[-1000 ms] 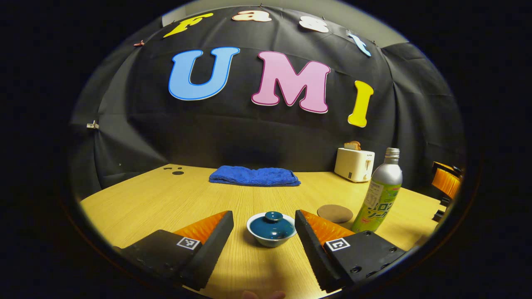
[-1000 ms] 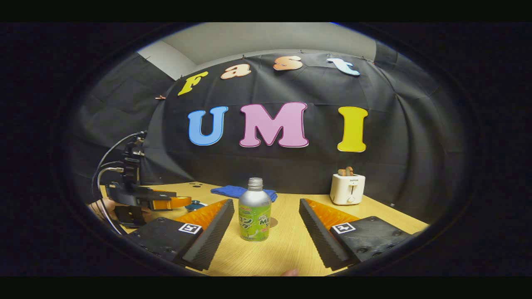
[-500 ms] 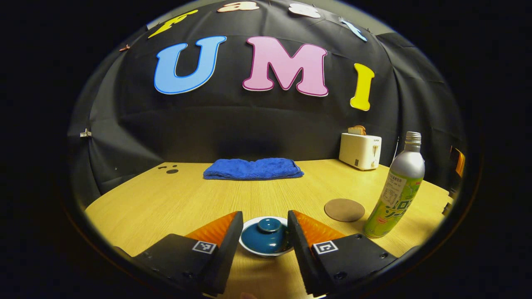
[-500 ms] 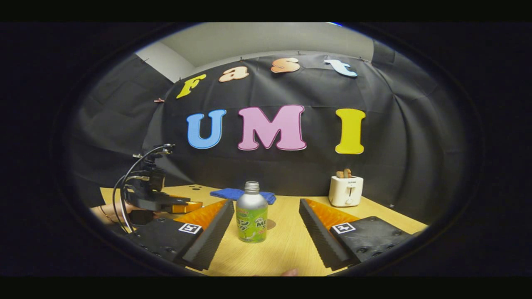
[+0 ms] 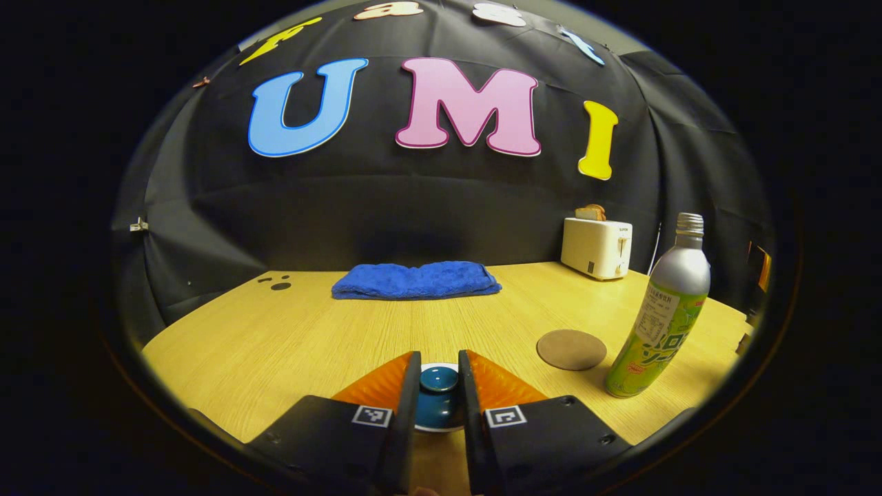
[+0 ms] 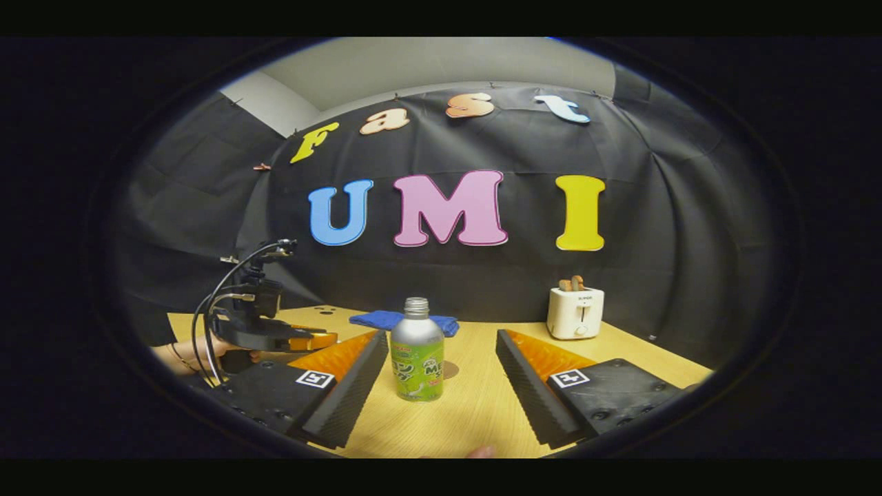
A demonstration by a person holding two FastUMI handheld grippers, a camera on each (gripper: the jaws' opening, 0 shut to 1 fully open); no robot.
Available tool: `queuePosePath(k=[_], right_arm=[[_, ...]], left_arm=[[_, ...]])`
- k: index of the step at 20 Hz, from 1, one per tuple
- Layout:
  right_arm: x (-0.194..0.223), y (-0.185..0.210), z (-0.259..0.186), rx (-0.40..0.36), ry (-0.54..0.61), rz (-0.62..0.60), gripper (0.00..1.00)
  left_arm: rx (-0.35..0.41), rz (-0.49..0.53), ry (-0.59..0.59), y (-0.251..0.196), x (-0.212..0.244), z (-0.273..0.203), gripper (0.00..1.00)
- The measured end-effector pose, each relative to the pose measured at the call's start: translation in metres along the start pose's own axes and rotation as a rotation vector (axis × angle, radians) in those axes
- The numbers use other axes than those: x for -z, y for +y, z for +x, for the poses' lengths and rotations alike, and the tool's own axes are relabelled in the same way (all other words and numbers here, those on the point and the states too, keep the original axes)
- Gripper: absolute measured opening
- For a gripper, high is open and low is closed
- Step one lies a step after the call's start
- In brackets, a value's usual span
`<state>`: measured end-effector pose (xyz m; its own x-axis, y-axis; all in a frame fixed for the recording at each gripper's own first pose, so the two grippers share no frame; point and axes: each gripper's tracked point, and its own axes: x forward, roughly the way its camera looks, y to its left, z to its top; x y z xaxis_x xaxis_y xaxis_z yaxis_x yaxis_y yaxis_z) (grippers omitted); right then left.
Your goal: Open the teacup lid with one hand, grasp the water bottle and pour water into the teacup with the other hand; after pouring, place the water bottle on the coaster and then close the teacup lid.
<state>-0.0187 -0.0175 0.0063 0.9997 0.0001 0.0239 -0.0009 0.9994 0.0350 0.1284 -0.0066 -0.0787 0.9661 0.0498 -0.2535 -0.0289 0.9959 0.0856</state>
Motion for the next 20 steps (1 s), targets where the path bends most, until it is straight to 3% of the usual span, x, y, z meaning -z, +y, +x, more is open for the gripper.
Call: queuePosePath(k=[5,10,20], right_arm=[[0.004,0.004,0.003,-0.008,0.009,0.003,0.97],[0.018,0.018,0.012,-0.029,0.038,0.018,0.99],[0.073,0.029,0.064,-0.019,0.204,0.05,0.98]], left_arm=[[-0.014,-0.035,-0.068,0.006,-0.015,-0.012,0.32],[-0.044,-0.06,-0.158,0.019,-0.034,-0.058,0.35],[-0.097,-0.153,-0.199,0.068,-0.032,-0.124,0.32]])
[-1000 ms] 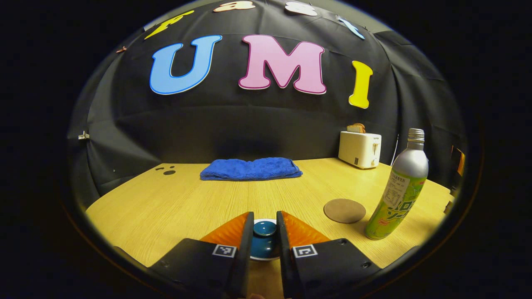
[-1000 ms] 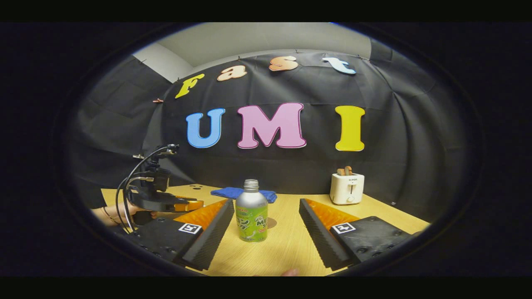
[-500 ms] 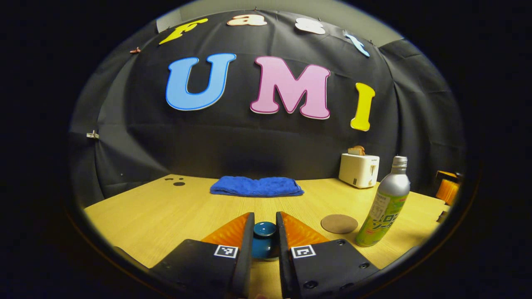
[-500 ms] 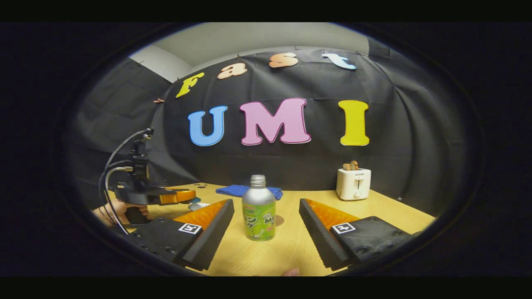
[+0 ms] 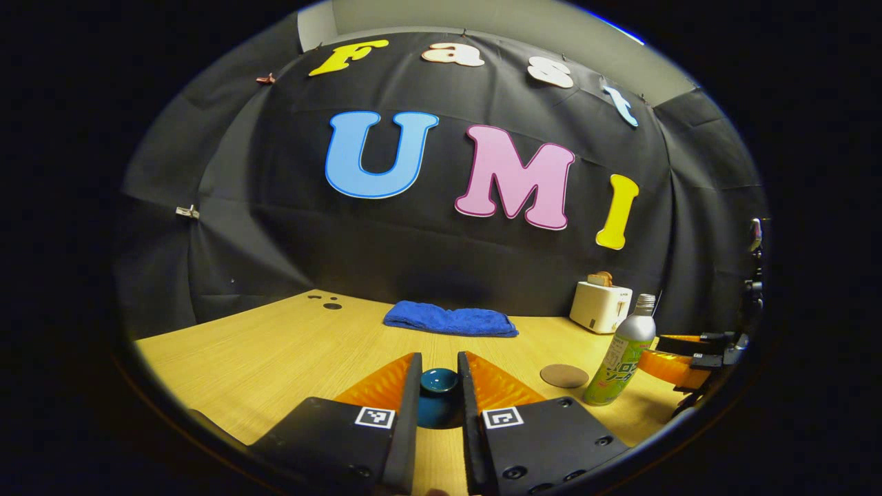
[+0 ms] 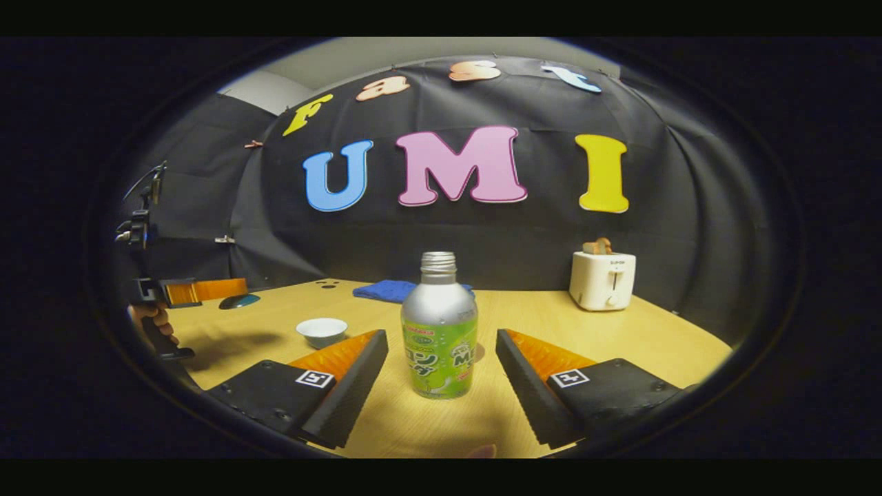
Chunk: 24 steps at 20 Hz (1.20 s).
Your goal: Open the teacup lid with one hand, grasp the water bottle and pour water into the teacup with the other hand; after pouring, place the water bottle on the coaster and then close the teacup lid.
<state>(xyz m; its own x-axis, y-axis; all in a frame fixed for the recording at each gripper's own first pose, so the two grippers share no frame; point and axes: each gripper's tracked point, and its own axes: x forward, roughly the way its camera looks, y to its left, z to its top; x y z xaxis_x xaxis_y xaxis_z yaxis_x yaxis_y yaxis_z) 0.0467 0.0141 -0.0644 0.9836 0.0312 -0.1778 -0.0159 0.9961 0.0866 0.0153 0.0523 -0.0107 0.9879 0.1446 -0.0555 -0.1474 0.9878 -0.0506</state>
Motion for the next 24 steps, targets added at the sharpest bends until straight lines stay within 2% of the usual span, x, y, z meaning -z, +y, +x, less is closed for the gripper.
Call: queuePosePath(k=[3,4,9,11,14,16,20,23,24], right_arm=[[0.005,0.0,0.013,0.029,0.018,0.01,0.98],[0.006,-0.002,0.017,0.046,0.02,-0.001,0.98],[0.009,-0.001,0.03,0.077,0.028,-0.053,0.97],[0.008,0.0,0.033,0.08,0.021,-0.059,0.85],[0.005,0.0,0.036,0.077,0.013,-0.071,0.81],[-0.004,-0.009,0.04,0.12,-0.004,-0.16,0.81],[-0.02,-0.019,0.051,0.192,-0.012,-0.455,0.81],[-0.027,-0.008,0.061,0.203,-0.02,-0.689,0.81],[-0.028,0.0,0.063,0.196,-0.022,-0.771,0.77]], left_arm=[[-0.007,-0.013,0.025,0.01,0.007,-0.003,0.35],[-0.016,-0.015,0.021,0.015,0.006,-0.002,0.32],[-0.006,-0.019,0.015,0.011,0.005,-0.005,0.32],[0.0,-0.019,0.021,0.011,0.008,-0.005,0.32],[-0.015,-0.006,0.014,0.016,0.005,-0.006,0.32],[-0.029,0.0,0.004,0.023,0.004,-0.006,0.32],[-0.034,-0.035,0.014,0.032,0.007,-0.003,0.32],[-0.043,-0.061,0.014,0.046,0.005,-0.005,0.32],[-0.045,-0.073,0.012,0.05,0.003,-0.006,0.32]])
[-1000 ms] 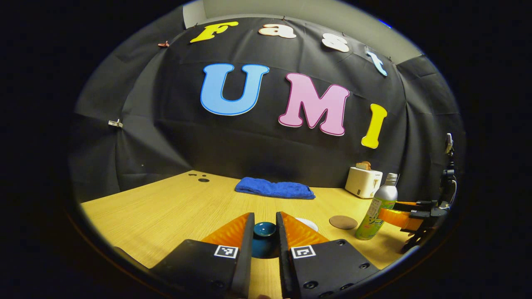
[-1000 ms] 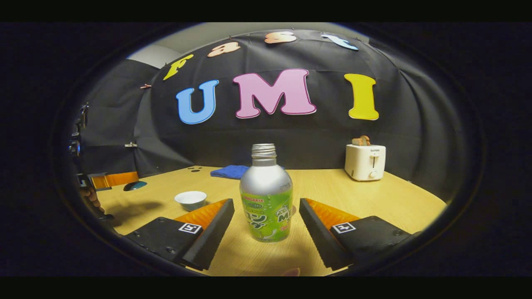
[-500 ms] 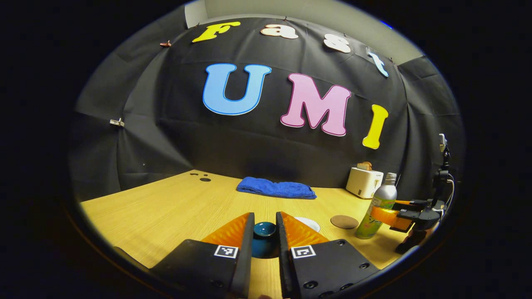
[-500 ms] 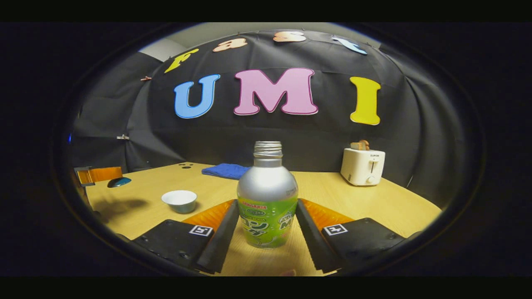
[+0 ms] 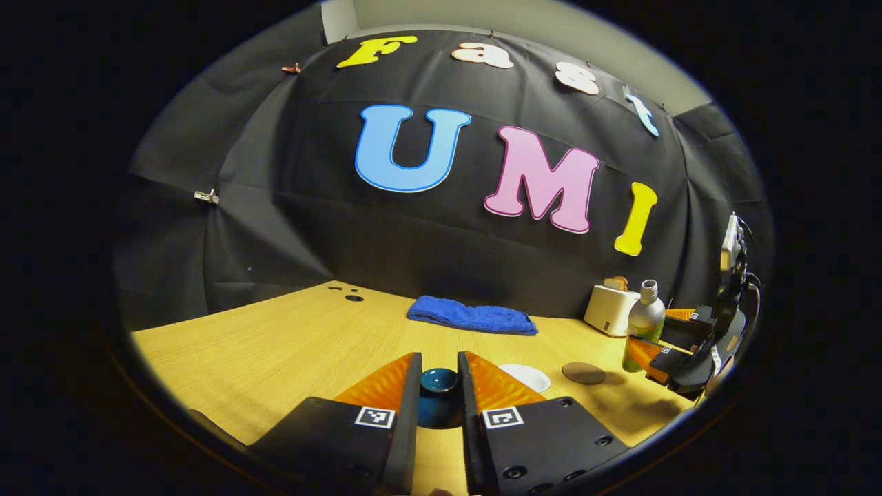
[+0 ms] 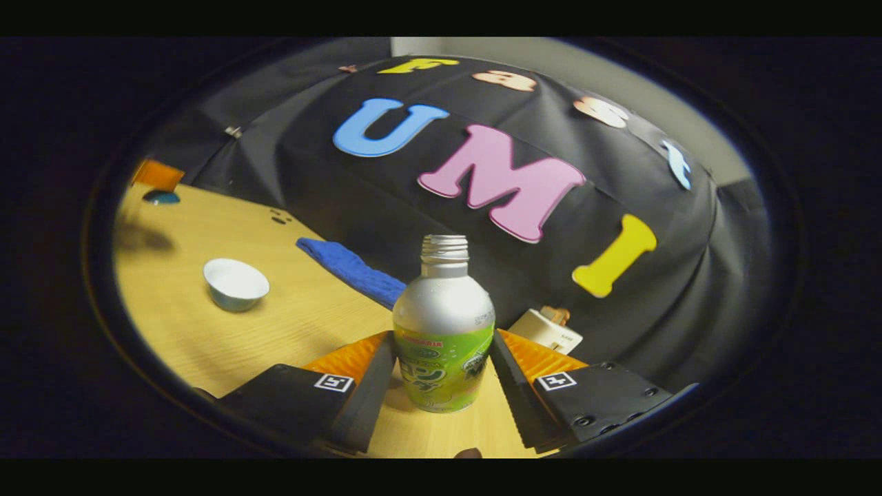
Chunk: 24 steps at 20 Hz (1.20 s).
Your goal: Open the teacup lid with one hand, grasp the water bottle and pour water into the teacup with the other hand; after pouring, place the water bottle on the coaster and then close the teacup lid.
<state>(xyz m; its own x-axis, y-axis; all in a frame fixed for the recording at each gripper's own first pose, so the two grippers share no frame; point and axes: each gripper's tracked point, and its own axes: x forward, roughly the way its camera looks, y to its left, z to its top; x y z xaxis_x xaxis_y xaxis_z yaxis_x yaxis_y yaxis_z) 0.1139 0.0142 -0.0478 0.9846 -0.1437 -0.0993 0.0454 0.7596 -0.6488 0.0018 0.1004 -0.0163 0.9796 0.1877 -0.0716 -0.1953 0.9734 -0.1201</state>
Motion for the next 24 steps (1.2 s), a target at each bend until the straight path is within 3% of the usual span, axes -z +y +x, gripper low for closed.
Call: queuePosePath(k=[3,8,14,24], right_arm=[[-0.005,0.014,0.003,-0.014,-0.029,-0.209,0.81],[-0.005,0.033,0.017,-0.029,-0.037,-0.43,0.81],[-0.011,0.057,0.024,-0.058,-0.063,-0.641,0.77],[-0.017,0.078,0.031,-0.079,-0.094,-0.917,0.8]], left_arm=[[-0.009,-0.005,0.005,0.01,0.002,-0.005,0.32],[-0.022,-0.017,0.001,0.021,0.001,-0.015,0.32],[-0.021,-0.045,0.011,0.026,0.005,-0.018,0.32],[-0.008,-0.038,0.013,0.022,0.006,-0.019,0.32]])
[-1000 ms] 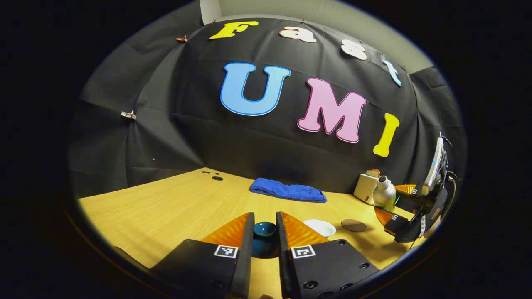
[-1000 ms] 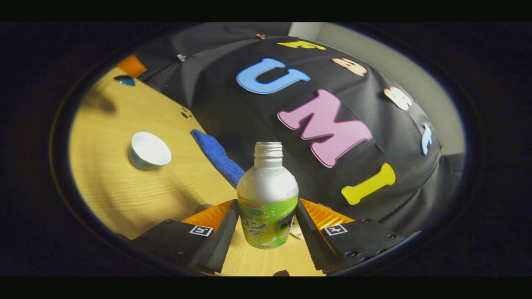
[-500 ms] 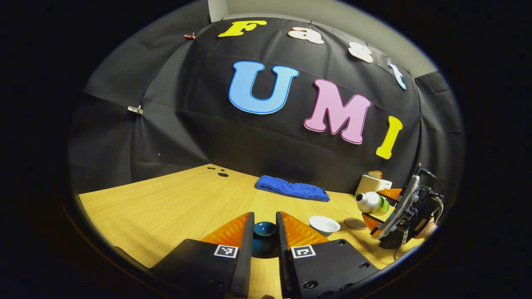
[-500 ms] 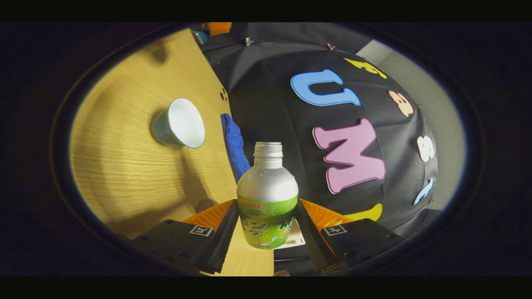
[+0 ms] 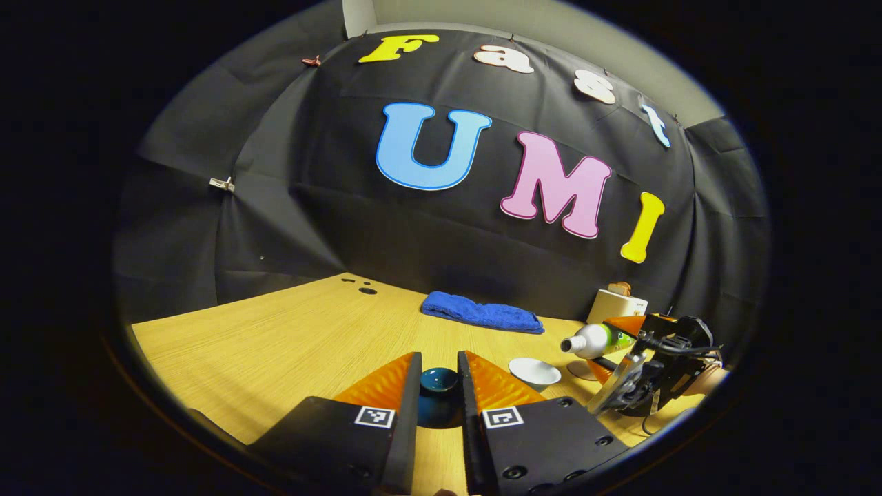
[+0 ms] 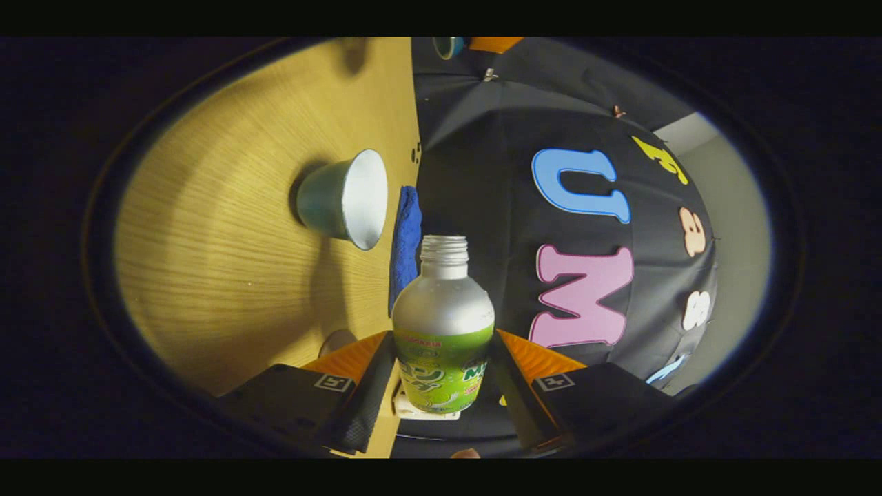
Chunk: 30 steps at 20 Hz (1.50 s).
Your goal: Open the teacup lid with one hand, grasp the water bottle and pour water into the teacup with the other hand; after pouring, place the water bottle on the coaster and then close the teacup lid.
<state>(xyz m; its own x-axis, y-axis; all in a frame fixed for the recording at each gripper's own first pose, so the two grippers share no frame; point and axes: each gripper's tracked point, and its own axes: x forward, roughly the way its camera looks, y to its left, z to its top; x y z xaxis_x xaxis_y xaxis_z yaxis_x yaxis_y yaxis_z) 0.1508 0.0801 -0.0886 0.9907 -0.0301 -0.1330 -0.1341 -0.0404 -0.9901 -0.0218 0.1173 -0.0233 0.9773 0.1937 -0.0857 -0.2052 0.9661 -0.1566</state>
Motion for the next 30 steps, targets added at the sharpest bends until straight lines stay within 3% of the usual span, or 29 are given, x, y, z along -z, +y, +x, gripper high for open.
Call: queuePosePath(k=[2,5,10,11,12,30], right_arm=[[0.001,0.002,0.0,-0.006,0.002,-0.039,0.77],[0.003,0.007,0.003,-0.025,0.012,-0.074,0.83],[0.001,0.008,0.004,-0.031,0.011,-0.145,0.77],[0.001,0.008,0.005,-0.033,0.01,-0.15,0.84],[0.002,0.008,0.005,-0.034,0.009,-0.153,0.77],[0.0,-0.008,0.004,0.009,-0.011,-0.313,0.8]], left_arm=[[-0.001,0.002,0.001,0.0,0.0,0.0,0.32],[-0.003,0.002,0.002,0.001,0.001,0.0,0.32],[0.0,0.002,0.008,0.001,0.002,0.0,0.32],[0.0,0.002,0.008,0.001,0.002,0.0,0.32],[0.0,0.002,0.008,0.001,0.002,0.0,0.32],[-0.008,-0.003,0.016,0.003,0.005,0.001,0.32]])
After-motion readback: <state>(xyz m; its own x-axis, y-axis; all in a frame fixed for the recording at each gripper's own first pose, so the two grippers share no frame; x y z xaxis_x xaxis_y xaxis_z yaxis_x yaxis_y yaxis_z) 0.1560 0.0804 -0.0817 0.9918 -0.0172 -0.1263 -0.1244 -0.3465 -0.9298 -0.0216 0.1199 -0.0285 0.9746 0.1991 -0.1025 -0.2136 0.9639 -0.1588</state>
